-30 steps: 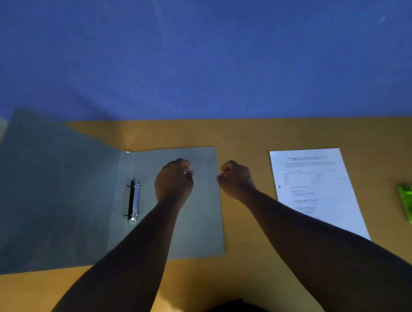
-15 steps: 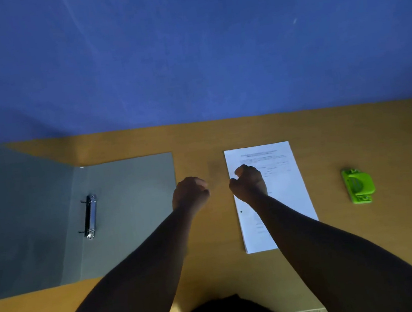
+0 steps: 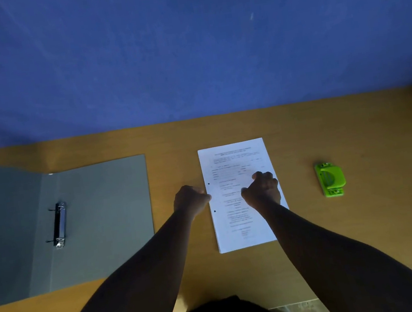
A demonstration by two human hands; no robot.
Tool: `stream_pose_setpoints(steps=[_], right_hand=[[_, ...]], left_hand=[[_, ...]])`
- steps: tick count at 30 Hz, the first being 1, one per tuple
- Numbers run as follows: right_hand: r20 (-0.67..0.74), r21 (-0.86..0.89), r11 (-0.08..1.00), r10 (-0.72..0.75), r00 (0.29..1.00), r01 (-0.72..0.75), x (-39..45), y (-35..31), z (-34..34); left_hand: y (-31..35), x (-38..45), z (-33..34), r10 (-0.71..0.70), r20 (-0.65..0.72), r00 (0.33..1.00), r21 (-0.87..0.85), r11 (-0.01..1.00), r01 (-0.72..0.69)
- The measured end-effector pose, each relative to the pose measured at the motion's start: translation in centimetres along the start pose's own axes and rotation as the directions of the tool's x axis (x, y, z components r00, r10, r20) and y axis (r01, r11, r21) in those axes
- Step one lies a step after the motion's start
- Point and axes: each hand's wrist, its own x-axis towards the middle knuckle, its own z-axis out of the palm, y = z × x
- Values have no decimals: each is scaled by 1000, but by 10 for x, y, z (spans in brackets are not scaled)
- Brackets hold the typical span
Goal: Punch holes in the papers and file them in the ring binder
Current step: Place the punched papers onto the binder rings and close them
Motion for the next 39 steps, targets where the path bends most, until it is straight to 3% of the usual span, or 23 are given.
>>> stream_pose_setpoints(steps=[12, 32, 39], right_hand=[[98, -83, 994, -69, 993, 77, 5, 15, -13], [138, -158, 982, -78, 987, 99, 8, 14, -21], [121, -133, 986, -83, 989, 99, 9, 17, -21]], left_hand=[[15, -2, 21, -156, -111, 982, -31, 988, 153], [21, -3, 35, -128, -22, 992, -168, 978, 122], [26, -5, 40, -123, 61, 990, -346, 928, 137]])
